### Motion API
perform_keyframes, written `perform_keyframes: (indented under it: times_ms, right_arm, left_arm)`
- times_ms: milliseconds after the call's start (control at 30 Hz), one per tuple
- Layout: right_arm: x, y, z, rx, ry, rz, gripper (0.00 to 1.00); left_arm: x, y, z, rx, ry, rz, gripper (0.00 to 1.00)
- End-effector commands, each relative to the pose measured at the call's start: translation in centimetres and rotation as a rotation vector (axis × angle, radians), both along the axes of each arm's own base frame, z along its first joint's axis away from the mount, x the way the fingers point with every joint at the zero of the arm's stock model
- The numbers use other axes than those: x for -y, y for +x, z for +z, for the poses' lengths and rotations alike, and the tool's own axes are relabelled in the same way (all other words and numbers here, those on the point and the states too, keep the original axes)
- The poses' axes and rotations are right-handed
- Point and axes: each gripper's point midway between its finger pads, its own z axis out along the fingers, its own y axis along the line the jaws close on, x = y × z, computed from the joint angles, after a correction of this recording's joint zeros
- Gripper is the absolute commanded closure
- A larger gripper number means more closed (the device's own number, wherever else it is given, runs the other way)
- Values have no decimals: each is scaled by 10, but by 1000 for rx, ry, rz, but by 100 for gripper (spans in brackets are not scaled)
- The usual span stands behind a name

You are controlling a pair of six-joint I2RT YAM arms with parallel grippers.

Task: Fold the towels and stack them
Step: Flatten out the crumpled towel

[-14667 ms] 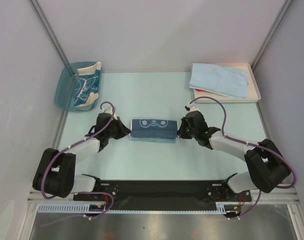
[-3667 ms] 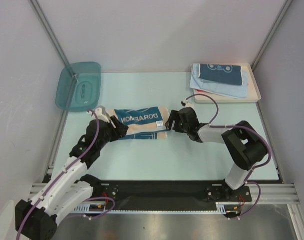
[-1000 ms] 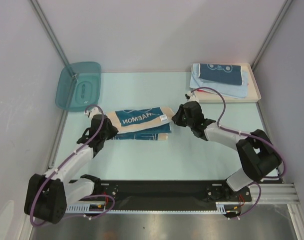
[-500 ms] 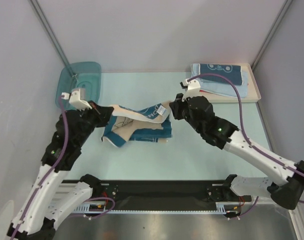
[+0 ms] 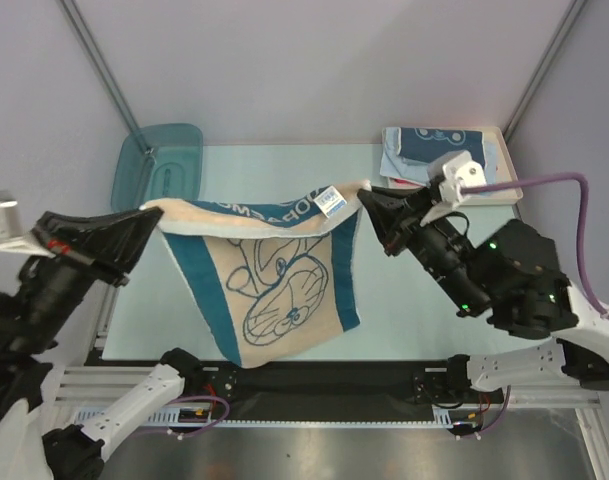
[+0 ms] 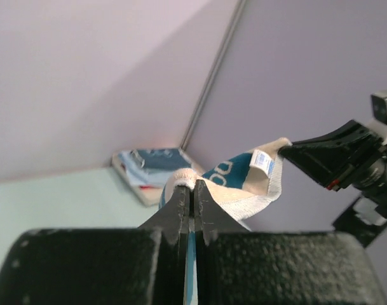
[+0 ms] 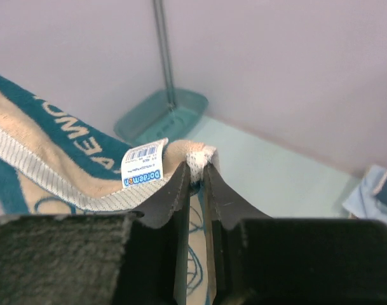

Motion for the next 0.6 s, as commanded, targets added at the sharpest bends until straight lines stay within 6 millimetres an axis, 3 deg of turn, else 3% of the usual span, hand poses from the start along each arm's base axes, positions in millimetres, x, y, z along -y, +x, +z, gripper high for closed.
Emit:
perform_keyframes:
  times_ms: [0, 33, 67, 100, 133, 200, 300, 567]
  right_arm:
    - [24, -17, 37, 95, -22, -88, 100]
    - [28, -22, 52, 103, 35, -96, 100]
    - [34, -23, 54, 139, -33, -138, 100]
    - [29, -36, 61, 153, -26, -98, 100]
    - [25, -40, 71, 153, 26, -107, 100]
    - [25, -48, 80, 206, -33, -121, 100]
    - [24, -49, 94, 231, -29, -161, 100]
    - [36, -51, 123, 261, 73, -100, 100]
  left_arm:
    - [1, -29, 35, 104, 4, -83, 100]
    - [-2, -42, 49, 147, -10, -99, 99]
    - [-3, -47, 55, 164, -14, -103, 100]
    - [-3, -46, 60, 172, -16, -104, 100]
    - [-6, -57, 69, 204, -24, -114, 100]
    - [-7, -61, 77, 228, -30, -110, 100]
    - [-7, -61, 87, 253, -40, -106, 100]
    - [6, -36, 90, 238, -28, -110, 100]
